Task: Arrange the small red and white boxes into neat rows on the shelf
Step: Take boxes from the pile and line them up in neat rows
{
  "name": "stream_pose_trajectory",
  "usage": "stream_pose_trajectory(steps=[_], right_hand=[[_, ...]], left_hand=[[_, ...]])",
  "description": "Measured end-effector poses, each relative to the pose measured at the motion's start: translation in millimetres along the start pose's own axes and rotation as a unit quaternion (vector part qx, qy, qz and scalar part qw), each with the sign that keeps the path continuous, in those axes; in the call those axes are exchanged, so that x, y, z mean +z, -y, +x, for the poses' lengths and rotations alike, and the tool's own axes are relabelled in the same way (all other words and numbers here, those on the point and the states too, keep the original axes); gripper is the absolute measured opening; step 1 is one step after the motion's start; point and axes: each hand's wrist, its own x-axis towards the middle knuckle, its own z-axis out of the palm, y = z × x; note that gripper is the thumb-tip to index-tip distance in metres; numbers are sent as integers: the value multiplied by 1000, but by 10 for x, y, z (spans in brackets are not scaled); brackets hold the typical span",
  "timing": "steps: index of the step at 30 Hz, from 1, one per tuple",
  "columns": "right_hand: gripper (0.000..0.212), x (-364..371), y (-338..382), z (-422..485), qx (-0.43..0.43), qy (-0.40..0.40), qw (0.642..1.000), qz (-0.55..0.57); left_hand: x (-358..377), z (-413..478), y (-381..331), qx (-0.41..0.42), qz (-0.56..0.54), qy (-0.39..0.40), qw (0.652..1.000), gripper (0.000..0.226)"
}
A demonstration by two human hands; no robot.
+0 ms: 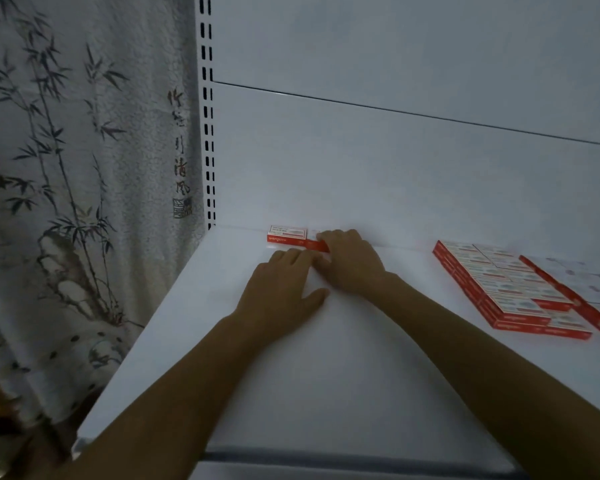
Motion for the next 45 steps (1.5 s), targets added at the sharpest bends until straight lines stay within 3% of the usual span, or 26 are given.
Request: stream_pose_trajectory(steps=[5,8,11,13,16,19,24,33,41,45], right_hand=[[38,-166,-56,-361,-40,-58,996,53],[49,-144,-138,-550,-32,-80,992,86],[62,-15,-203,-562,33,-47,993,108],[56,15,-230,-546,48,-20,990,128],[45,-22,-252,-547,2,-79,978,195],[49,-74,-244,-577,-66,-149,967,194],[51,-145,-191,-612,-87,-199,954,205],[51,-264,-163,-662,-57,-179,955,229],[52,-716,-538,-1018,-63,-194,964,168],[54,-807,-943,-1281,-24,-221,950,219]], left_hand=[[12,24,14,-40,24,-23,999,59],[11,34,1,-41,23,-16,999,60],[10,29,-11,-40,24,-6,999,61],[10,27,-16,-40,24,-4,999,62],[0,27,-6,-34,17,-25,999,65],[-19,31,-17,-17,5,-60,998,71],[-34,66,-26,10,-6,-126,992,78],[-57,31,-130,16,-10,-137,990,66],[-219,96,-652,83,42,-133,987,65],[-22,219,-1235,103,30,-143,984,67]])
